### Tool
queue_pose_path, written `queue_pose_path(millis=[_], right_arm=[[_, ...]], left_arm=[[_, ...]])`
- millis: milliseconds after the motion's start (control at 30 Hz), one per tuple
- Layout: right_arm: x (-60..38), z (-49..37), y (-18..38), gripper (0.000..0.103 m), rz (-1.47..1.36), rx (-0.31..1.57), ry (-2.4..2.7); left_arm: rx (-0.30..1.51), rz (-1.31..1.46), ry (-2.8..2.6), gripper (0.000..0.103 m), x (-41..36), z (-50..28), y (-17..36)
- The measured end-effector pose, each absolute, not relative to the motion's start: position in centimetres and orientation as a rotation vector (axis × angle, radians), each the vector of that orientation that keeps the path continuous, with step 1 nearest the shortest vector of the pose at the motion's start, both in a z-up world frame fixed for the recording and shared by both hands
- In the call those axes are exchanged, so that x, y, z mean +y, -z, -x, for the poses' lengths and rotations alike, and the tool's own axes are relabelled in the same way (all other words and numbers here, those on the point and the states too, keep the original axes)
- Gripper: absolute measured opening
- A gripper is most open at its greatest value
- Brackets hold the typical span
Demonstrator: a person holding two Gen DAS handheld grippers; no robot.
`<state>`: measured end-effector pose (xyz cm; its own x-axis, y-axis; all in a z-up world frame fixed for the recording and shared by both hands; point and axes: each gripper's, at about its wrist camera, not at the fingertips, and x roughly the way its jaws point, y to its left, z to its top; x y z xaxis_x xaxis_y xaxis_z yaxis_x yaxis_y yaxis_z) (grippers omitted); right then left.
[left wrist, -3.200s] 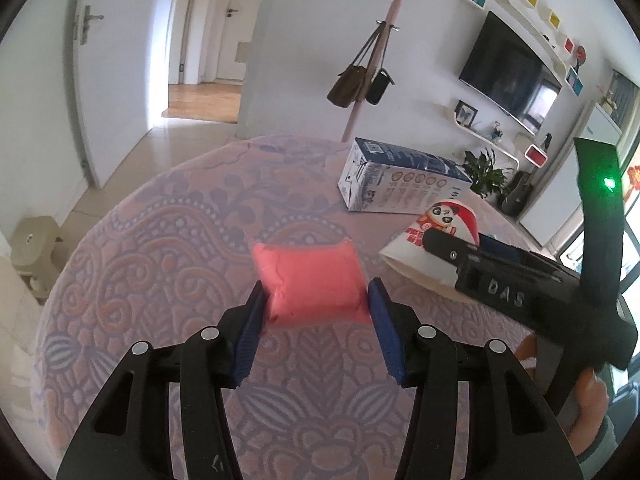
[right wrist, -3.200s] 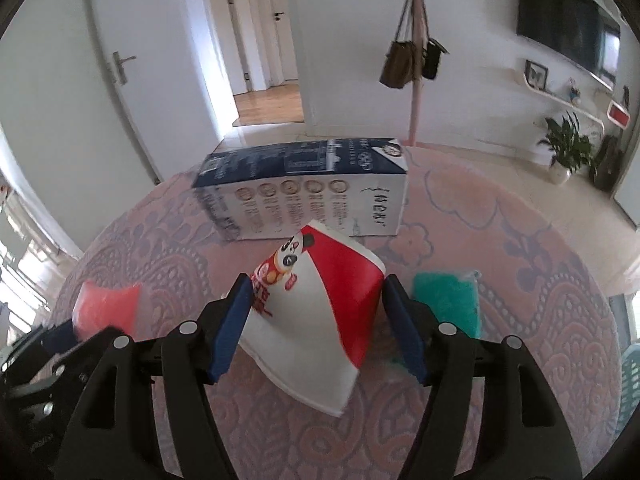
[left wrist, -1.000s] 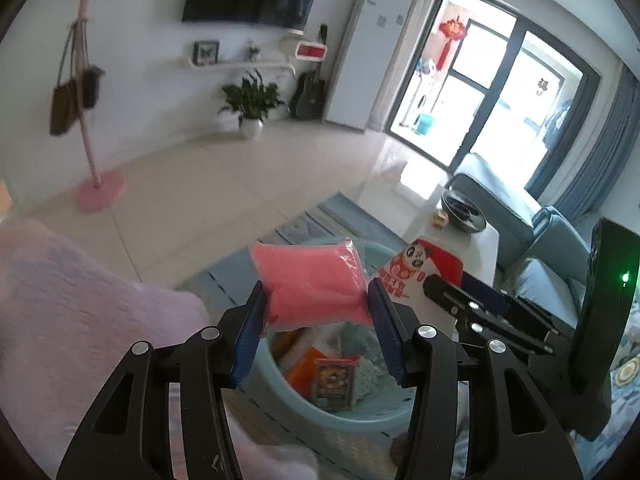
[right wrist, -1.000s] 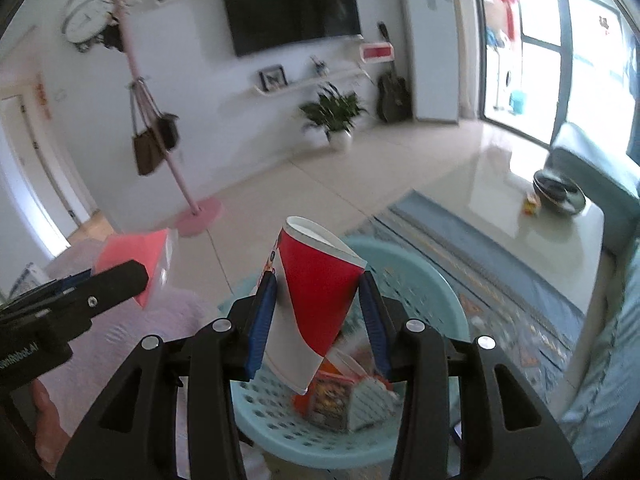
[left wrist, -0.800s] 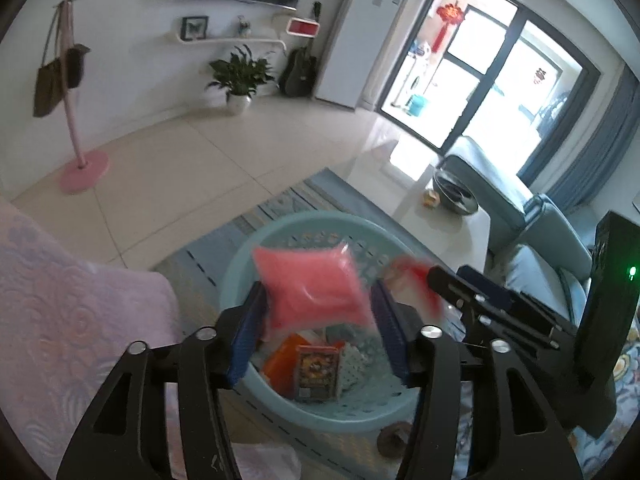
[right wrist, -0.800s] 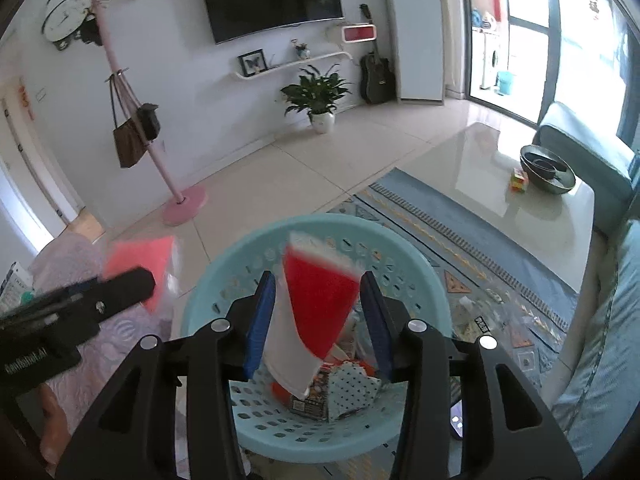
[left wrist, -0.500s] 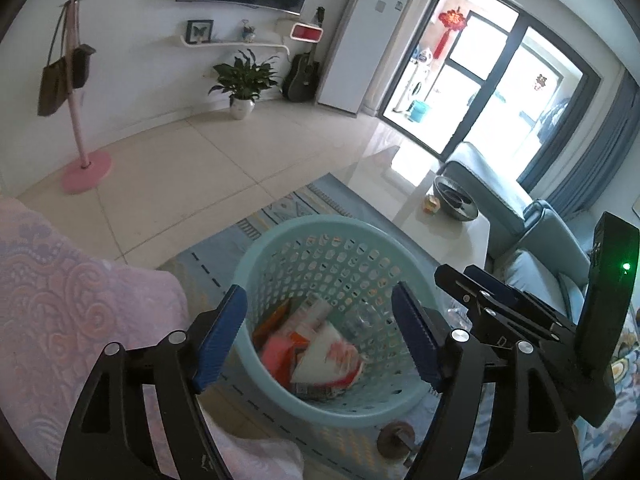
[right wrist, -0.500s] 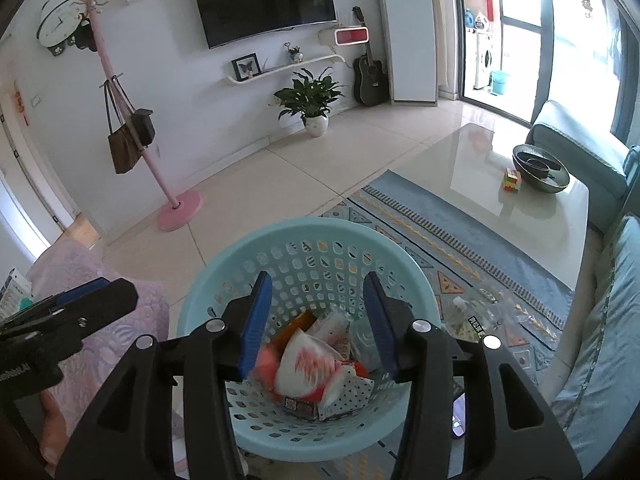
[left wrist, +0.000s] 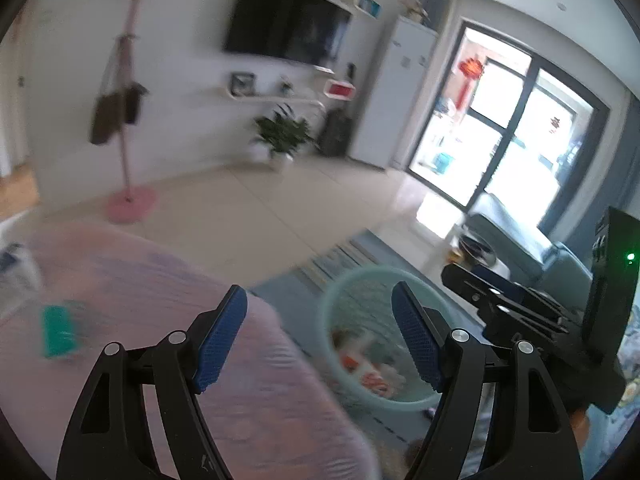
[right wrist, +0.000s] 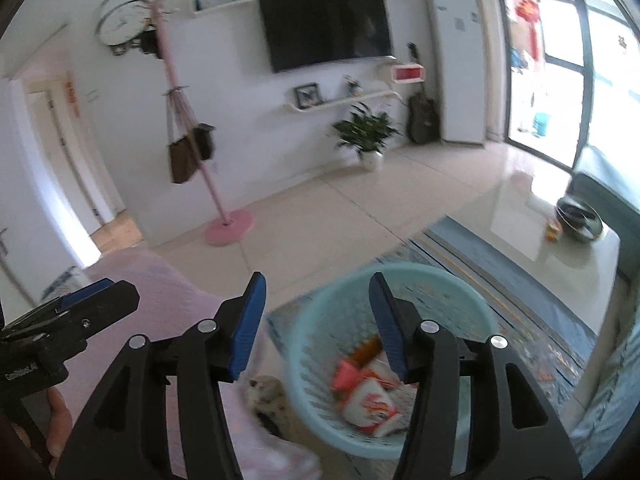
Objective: Collect trash
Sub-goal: 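Return both tools to the milk carton and green packet on the table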
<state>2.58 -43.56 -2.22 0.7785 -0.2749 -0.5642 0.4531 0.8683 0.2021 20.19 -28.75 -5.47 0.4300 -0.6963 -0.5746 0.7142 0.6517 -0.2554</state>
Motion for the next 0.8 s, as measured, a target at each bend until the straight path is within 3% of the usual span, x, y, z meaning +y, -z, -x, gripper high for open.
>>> queue_pose_path(millis=[367, 567, 800], right_arm=[[-31.9, -11.0, -1.5, 0.059, -0.267, 0.555, 0.123], [-25.9, -16.7, -0.1, 0.059, -0.243, 0.631, 0.019], [-22.0, -21.0, 3.5, 0.059, -0.264, 0.712, -0.030]], left_arm=[[0.578, -0.016, 0.609, 0.078, -15.1, -25.4, 1.7], [0.599, -0.024, 0.503, 0.084, -8.3, -30.5, 2.1], [0.669, -0.071, 0.462, 0.085, -5.0, -35.7, 4.9]])
